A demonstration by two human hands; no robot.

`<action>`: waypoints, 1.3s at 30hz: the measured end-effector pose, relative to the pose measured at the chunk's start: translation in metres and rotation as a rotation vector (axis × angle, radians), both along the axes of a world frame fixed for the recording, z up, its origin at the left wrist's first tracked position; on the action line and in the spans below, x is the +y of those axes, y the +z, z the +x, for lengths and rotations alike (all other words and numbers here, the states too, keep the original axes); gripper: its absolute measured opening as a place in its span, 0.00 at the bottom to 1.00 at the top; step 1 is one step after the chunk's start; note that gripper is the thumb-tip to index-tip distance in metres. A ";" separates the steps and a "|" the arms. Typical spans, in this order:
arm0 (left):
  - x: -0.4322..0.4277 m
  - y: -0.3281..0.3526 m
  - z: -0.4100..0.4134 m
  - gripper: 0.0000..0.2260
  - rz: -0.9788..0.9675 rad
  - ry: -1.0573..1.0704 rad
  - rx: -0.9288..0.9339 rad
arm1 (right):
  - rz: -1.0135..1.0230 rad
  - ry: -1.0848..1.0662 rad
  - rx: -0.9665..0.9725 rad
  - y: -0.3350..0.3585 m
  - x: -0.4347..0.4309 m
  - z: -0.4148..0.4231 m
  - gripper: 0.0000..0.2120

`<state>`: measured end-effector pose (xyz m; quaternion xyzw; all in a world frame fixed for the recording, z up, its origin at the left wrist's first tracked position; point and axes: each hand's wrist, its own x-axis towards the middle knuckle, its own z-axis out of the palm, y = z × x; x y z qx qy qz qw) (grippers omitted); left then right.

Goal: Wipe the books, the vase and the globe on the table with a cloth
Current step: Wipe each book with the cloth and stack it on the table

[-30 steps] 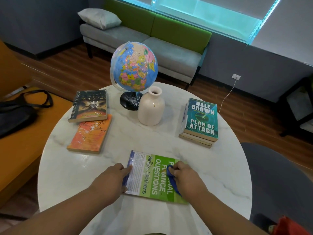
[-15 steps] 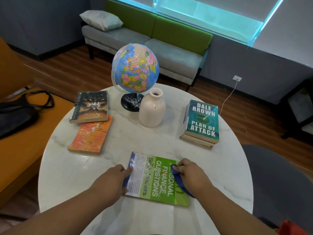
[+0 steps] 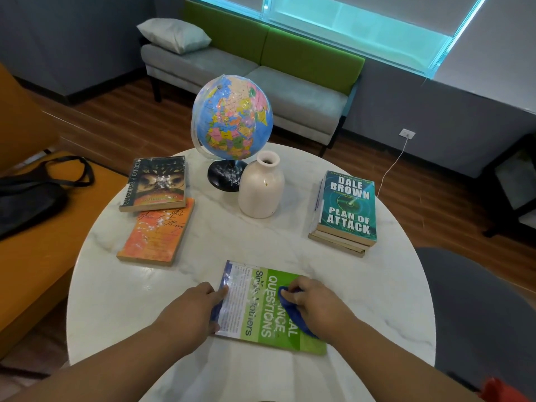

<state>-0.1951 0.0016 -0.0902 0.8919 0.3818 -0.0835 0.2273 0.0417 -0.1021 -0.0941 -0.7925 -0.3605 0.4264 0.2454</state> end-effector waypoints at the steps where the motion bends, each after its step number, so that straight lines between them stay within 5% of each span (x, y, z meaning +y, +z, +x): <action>1: 0.000 0.000 0.000 0.32 0.000 0.000 -0.003 | -0.001 -0.068 0.065 0.003 -0.001 0.004 0.06; 3: 0.000 0.001 0.000 0.32 -0.002 -0.001 -0.006 | 0.035 -0.150 0.011 0.002 0.002 0.016 0.06; 5: 0.000 0.000 0.001 0.32 0.001 -0.002 -0.005 | 0.054 -0.093 -0.241 0.000 0.003 0.022 0.08; 8: 0.000 0.000 0.000 0.32 -0.004 -0.002 -0.006 | 0.012 0.412 -0.725 -0.007 -0.006 0.007 0.17; 11: -0.001 -0.001 0.000 0.32 -0.002 0.002 -0.019 | 0.064 0.599 -0.684 -0.010 -0.023 0.006 0.23; 15: 0.000 -0.002 -0.001 0.32 -0.008 0.006 -0.022 | 0.144 0.359 -0.734 -0.008 -0.026 0.029 0.09; 17: 0.000 -0.002 -0.001 0.32 -0.009 0.003 -0.023 | 0.084 0.259 -0.704 -0.014 -0.022 0.037 0.13; 21: 0.000 -0.003 -0.001 0.32 -0.004 0.004 -0.024 | 0.012 0.410 -0.766 -0.013 -0.017 0.012 0.21; 25: 0.001 -0.006 -0.001 0.32 -0.012 0.004 -0.019 | 0.133 0.607 -0.706 -0.013 -0.041 0.004 0.18; 28: 0.002 -0.008 -0.002 0.33 -0.004 -0.007 -0.001 | 0.187 0.465 -0.747 -0.011 -0.041 0.016 0.08; 31: 0.002 -0.008 -0.001 0.33 -0.002 -0.008 0.004 | 0.107 0.230 -0.694 -0.015 -0.030 0.029 0.11; 36: 0.002 -0.008 -0.001 0.33 -0.003 -0.003 0.008 | 0.049 0.479 -0.720 -0.009 -0.031 -0.003 0.20; 39: 0.002 -0.007 -0.001 0.33 -0.012 -0.003 0.003 | 0.119 0.555 -0.714 -0.013 -0.046 -0.004 0.16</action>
